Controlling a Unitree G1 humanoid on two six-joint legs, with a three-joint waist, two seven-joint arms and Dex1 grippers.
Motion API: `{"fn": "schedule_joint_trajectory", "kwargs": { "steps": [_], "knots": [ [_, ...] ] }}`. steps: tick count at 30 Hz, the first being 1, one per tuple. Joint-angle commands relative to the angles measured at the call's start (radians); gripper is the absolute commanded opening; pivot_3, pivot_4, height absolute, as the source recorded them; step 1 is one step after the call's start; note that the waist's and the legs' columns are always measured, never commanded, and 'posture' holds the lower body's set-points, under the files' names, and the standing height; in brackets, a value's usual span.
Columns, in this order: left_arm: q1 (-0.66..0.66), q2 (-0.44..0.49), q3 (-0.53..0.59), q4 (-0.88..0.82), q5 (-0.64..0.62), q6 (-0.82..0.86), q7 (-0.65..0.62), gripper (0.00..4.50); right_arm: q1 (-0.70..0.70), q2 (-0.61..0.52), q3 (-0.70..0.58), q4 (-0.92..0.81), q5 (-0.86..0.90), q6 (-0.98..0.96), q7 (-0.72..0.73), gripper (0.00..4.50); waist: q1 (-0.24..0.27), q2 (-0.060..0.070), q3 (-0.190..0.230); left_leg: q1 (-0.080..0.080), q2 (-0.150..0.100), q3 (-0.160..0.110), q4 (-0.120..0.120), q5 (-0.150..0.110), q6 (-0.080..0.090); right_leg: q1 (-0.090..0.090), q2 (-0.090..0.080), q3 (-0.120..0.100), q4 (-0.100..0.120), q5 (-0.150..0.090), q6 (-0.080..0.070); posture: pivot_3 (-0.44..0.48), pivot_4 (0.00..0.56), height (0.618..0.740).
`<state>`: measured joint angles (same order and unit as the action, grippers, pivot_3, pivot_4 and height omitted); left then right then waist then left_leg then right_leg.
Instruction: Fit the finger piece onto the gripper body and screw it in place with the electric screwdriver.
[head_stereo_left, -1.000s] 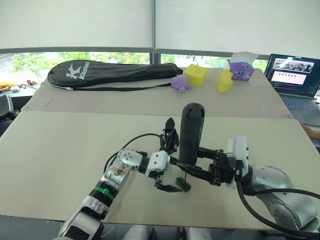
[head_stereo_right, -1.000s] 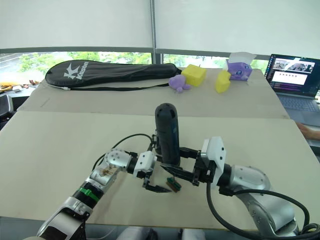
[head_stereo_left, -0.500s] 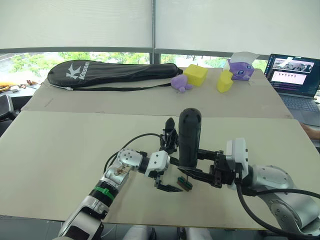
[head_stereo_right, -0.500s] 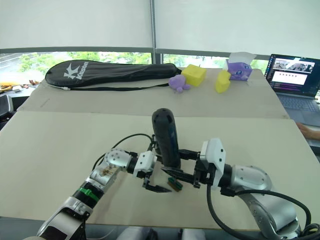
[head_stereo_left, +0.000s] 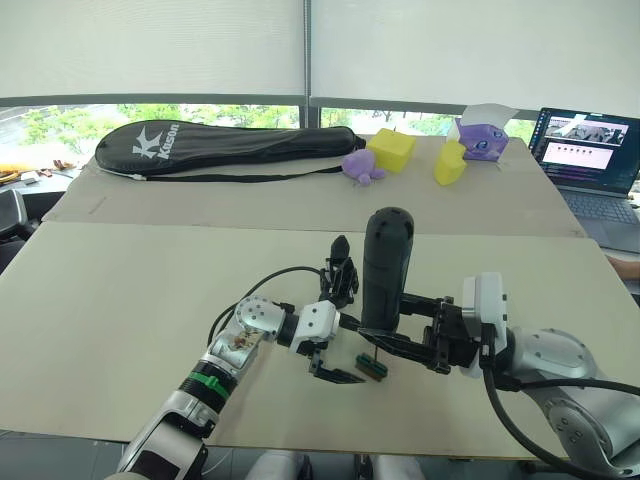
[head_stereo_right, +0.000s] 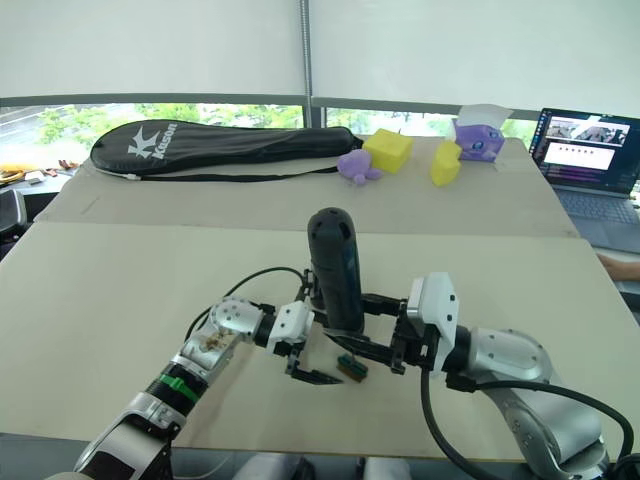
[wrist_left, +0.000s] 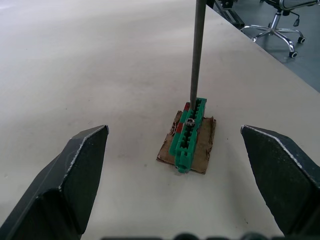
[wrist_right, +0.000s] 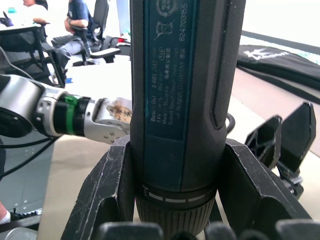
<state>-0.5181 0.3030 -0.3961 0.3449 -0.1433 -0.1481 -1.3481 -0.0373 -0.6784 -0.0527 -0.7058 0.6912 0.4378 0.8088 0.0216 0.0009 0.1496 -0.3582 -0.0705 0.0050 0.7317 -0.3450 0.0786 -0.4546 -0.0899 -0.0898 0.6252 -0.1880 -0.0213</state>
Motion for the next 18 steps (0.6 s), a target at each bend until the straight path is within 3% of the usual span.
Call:
{"fn": "schedule_joint_trajectory", "kwargs": {
  "steps": [1,18],
  "knots": [
    [-0.019,-0.007,0.006,-0.007,-0.005,-0.015,-0.002,4.5,-0.026,-0.002,-0.035,-0.049,0.042,-0.001,-0.012,1.91,0.0,0.0,0.0,0.0,0.0,0.0,0.0,0.0,0.0,0.0,0.0,0.0,0.0,0.0,0.0,0.0,0.15,0.737],
    [-0.019,-0.013,0.002,-0.008,-0.005,-0.016,-0.005,4.5,-0.014,0.035,0.001,-0.026,0.026,0.004,-0.047,1.91,0.0,0.0,0.0,0.0,0.0,0.0,0.0,0.0,0.0,0.0,0.0,0.0,0.0,0.0,0.0,0.0,0.15,0.737]
  ]
}}
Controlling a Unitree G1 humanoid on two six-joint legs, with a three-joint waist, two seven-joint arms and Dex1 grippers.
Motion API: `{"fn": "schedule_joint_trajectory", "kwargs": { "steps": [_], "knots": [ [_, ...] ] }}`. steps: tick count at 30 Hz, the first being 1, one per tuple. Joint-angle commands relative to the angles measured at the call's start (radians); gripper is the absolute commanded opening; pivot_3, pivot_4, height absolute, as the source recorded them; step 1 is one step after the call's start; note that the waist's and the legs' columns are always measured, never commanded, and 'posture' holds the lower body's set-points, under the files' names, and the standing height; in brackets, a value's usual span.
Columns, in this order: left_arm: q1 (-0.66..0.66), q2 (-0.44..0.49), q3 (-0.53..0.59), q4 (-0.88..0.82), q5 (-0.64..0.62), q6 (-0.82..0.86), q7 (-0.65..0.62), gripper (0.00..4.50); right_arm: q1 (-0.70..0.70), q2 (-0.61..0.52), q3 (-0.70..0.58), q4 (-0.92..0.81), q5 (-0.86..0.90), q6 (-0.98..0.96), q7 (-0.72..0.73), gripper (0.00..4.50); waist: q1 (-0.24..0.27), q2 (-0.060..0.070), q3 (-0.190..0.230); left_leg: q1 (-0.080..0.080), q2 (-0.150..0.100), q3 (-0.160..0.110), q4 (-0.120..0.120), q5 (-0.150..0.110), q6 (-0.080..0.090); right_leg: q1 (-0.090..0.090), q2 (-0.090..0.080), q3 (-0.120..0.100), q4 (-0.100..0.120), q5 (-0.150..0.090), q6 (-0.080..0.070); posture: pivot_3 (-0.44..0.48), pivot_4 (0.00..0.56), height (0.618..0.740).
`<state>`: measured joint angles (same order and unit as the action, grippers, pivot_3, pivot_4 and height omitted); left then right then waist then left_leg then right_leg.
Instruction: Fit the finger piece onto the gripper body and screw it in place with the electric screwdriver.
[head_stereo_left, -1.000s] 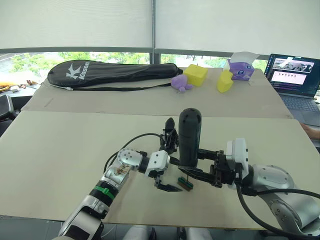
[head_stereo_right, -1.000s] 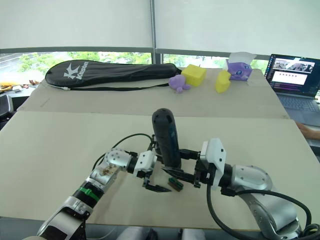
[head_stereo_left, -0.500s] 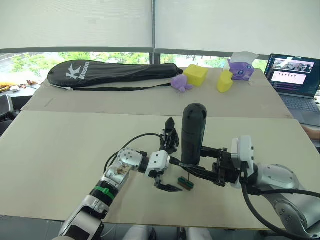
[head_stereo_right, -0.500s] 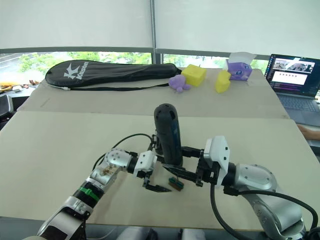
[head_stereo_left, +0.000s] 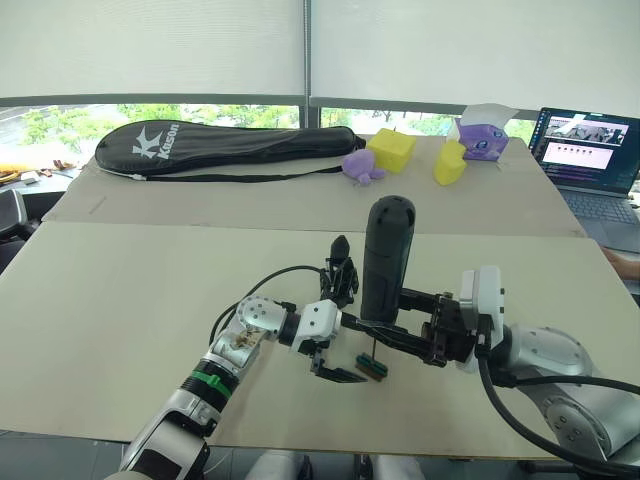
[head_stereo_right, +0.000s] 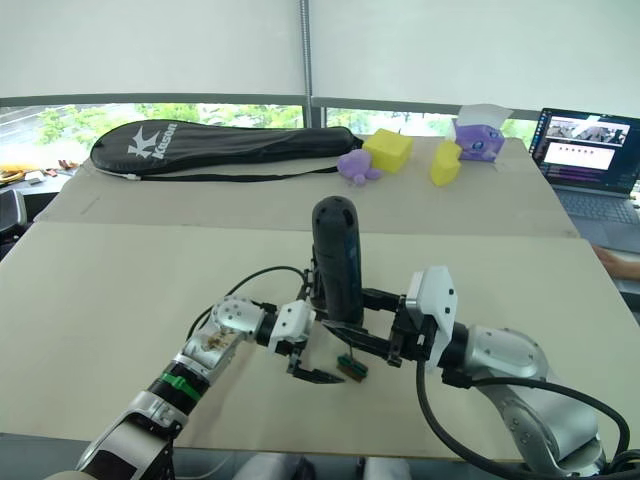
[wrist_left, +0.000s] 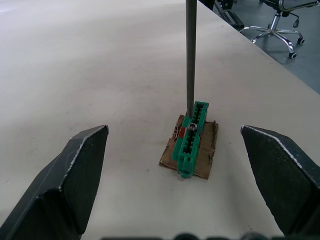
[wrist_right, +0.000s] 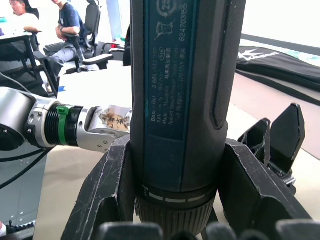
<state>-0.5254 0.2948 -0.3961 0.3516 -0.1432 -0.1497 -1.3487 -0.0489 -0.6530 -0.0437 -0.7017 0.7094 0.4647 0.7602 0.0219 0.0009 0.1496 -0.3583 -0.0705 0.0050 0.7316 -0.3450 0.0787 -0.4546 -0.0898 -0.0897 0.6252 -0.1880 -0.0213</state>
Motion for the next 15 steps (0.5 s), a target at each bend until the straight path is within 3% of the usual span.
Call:
{"fn": "schedule_joint_trajectory", "kwargs": {
  "steps": [1,15],
  "knots": [
    [-0.011,-0.005,0.002,-0.016,-0.005,-0.015,-0.004,4.5,-0.002,0.011,-0.007,-0.03,0.007,-0.023,0.001,1.91,0.0,0.0,0.0,0.0,0.0,0.0,0.0,0.0,0.0,0.0,0.0,0.0,0.0,0.0,0.0,0.0,0.15,0.737],
    [-0.008,-0.004,0.001,-0.017,-0.004,-0.018,-0.004,4.5,0.0,0.017,0.0,-0.034,-0.005,-0.031,0.008,1.91,0.0,0.0,0.0,0.0,0.0,0.0,0.0,0.0,0.0,0.0,0.0,0.0,0.0,0.0,0.0,0.0,0.15,0.737]
  ]
}}
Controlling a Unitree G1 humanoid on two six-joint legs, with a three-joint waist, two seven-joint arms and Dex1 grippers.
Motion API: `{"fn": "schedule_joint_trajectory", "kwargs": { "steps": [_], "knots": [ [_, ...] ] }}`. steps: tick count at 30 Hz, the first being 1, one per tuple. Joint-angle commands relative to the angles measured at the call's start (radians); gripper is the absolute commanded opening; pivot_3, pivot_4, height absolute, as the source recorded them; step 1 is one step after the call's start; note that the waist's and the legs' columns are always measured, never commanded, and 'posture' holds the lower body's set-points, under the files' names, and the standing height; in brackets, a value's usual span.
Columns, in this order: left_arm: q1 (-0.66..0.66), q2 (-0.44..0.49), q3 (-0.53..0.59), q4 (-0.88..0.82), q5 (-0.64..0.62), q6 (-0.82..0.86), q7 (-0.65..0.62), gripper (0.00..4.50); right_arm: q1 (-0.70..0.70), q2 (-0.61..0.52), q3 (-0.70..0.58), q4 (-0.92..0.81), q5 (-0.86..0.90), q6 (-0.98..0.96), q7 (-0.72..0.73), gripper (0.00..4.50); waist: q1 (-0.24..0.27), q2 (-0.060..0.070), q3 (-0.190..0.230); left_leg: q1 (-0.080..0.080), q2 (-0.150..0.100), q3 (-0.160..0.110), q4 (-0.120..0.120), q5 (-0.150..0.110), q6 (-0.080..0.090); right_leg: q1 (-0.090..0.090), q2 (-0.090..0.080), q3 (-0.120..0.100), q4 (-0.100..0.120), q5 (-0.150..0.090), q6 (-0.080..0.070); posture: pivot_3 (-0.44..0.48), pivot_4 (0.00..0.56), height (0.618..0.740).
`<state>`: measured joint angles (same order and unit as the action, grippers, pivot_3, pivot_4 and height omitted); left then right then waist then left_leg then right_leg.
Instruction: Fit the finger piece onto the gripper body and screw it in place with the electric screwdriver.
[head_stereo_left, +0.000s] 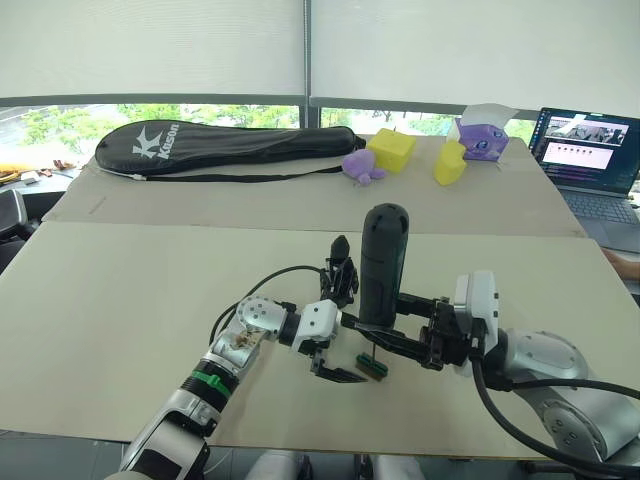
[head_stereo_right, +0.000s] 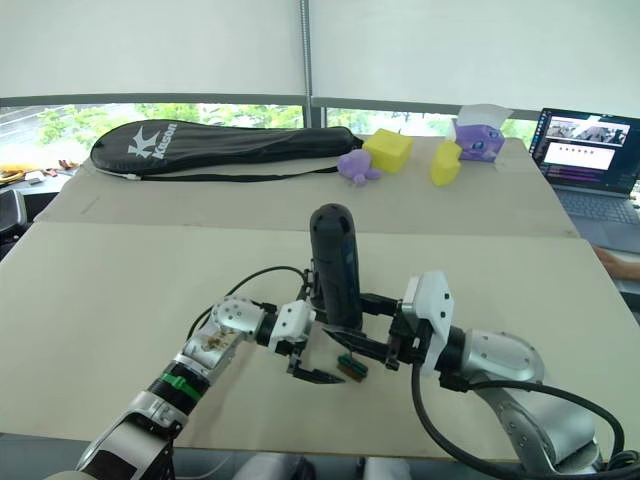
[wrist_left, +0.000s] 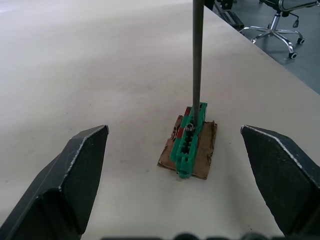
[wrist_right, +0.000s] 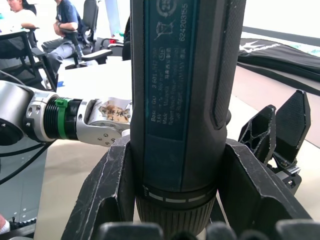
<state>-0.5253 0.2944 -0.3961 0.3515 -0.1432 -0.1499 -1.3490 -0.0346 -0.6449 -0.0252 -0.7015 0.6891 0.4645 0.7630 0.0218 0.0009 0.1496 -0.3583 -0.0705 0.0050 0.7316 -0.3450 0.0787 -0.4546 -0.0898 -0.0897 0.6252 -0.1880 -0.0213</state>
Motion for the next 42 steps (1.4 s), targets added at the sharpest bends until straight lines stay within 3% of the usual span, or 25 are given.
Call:
{"fn": "schedule_joint_trajectory", "kwargs": {
  "steps": [1,42],
  "knots": [
    [-0.008,-0.003,0.002,-0.017,-0.004,-0.017,-0.004,4.5,-0.016,0.008,-0.019,-0.035,0.016,-0.03,0.005,1.91,0.0,0.0,0.0,0.0,0.0,0.0,0.0,0.0,0.0,0.0,0.0,0.0,0.0,0.0,0.0,0.0,0.15,0.737],
    [-0.024,-0.011,0.004,0.013,0.0,-0.033,-0.009,4.5,-0.013,0.0,-0.062,-0.047,0.098,0.012,-0.044,1.91,0.0,0.0,0.0,0.0,0.0,0.0,0.0,0.0,0.0,0.0,0.0,0.0,0.0,0.0,0.0,0.0,0.15,0.737]
  ]
}}
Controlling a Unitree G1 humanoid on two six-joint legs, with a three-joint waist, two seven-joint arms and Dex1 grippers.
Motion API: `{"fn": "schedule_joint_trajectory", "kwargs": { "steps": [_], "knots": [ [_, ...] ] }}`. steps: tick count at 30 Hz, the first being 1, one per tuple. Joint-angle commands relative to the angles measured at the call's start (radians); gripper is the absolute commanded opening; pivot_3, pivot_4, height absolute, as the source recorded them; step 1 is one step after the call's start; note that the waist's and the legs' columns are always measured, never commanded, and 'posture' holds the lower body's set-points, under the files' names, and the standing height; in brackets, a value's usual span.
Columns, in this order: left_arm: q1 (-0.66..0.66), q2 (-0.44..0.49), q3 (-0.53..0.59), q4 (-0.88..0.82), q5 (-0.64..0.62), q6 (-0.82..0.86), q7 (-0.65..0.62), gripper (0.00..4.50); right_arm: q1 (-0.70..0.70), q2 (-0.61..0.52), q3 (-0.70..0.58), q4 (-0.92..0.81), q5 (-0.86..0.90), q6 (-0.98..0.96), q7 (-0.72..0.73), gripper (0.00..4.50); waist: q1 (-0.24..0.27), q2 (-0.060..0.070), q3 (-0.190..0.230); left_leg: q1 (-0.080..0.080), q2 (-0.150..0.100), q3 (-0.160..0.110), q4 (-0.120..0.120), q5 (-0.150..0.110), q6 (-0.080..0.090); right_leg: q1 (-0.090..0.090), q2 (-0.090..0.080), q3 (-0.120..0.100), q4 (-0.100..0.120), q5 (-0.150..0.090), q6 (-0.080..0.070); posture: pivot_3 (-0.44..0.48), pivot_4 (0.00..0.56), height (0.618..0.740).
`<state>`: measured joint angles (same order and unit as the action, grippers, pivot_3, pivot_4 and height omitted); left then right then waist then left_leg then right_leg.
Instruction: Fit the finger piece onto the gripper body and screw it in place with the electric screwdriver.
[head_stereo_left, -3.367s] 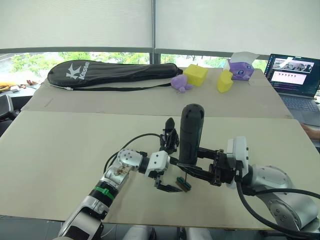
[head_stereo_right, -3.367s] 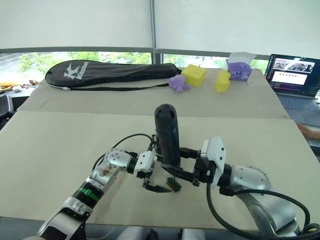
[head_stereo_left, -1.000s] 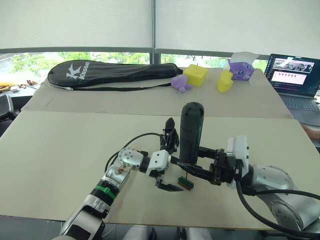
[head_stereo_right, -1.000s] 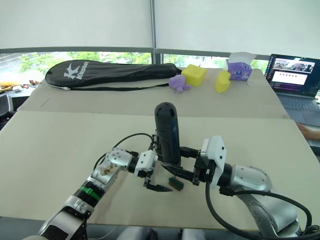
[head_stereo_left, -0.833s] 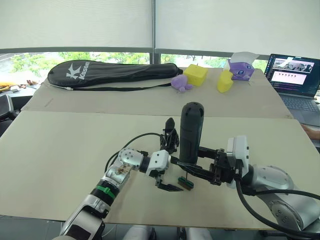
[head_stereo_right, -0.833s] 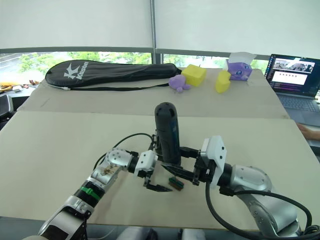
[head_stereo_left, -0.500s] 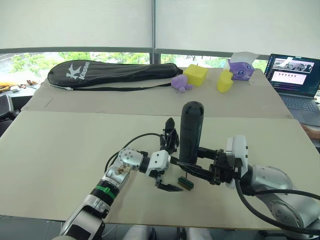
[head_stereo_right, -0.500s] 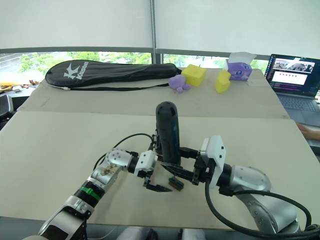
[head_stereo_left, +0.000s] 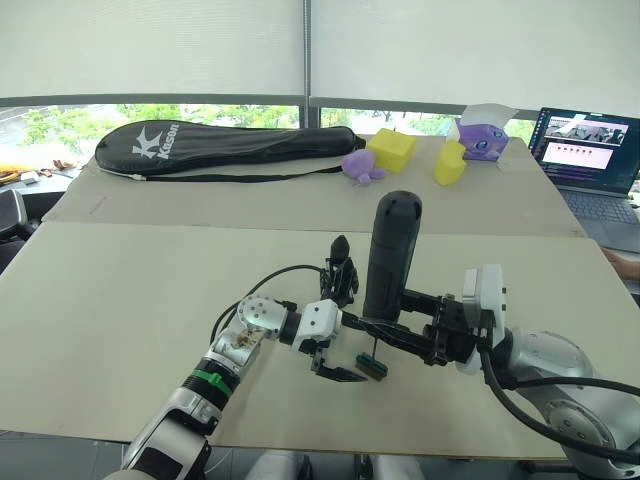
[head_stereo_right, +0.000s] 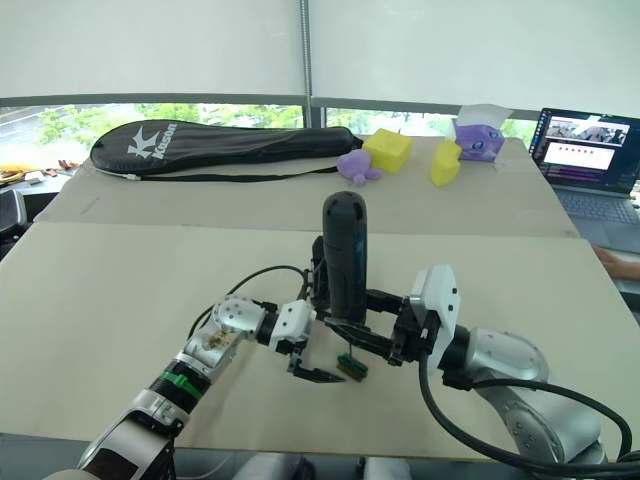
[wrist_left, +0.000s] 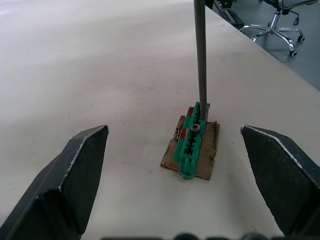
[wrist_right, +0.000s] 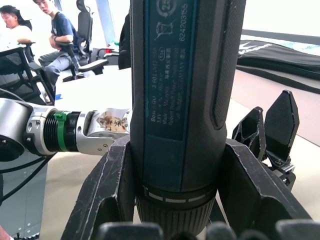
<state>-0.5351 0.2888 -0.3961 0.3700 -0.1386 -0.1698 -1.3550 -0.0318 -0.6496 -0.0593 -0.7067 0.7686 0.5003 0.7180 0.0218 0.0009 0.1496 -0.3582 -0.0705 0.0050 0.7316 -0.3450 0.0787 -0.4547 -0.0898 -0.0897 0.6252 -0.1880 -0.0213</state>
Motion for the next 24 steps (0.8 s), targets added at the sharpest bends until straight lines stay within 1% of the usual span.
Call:
{"fn": "schedule_joint_trajectory", "kwargs": {
  "steps": [1,24],
  "knots": [
    [-0.014,-0.006,0.003,-0.006,-0.005,-0.013,-0.003,4.5,-0.014,0.006,-0.026,-0.04,0.015,-0.025,0.001,1.91,0.0,0.0,0.0,0.0,0.0,0.0,0.0,0.0,0.0,0.0,0.0,0.0,0.0,0.0,0.0,0.0,0.15,0.737],
    [-0.008,-0.008,0.001,-0.019,-0.007,-0.004,-0.01,4.5,-0.013,0.029,0.0,-0.037,-0.04,-0.044,0.011,1.91,0.0,0.0,0.0,0.0,0.0,0.0,0.0,0.0,0.0,0.0,0.0,0.0,0.0,0.0,0.0,0.0,0.15,0.737]
  ]
}}
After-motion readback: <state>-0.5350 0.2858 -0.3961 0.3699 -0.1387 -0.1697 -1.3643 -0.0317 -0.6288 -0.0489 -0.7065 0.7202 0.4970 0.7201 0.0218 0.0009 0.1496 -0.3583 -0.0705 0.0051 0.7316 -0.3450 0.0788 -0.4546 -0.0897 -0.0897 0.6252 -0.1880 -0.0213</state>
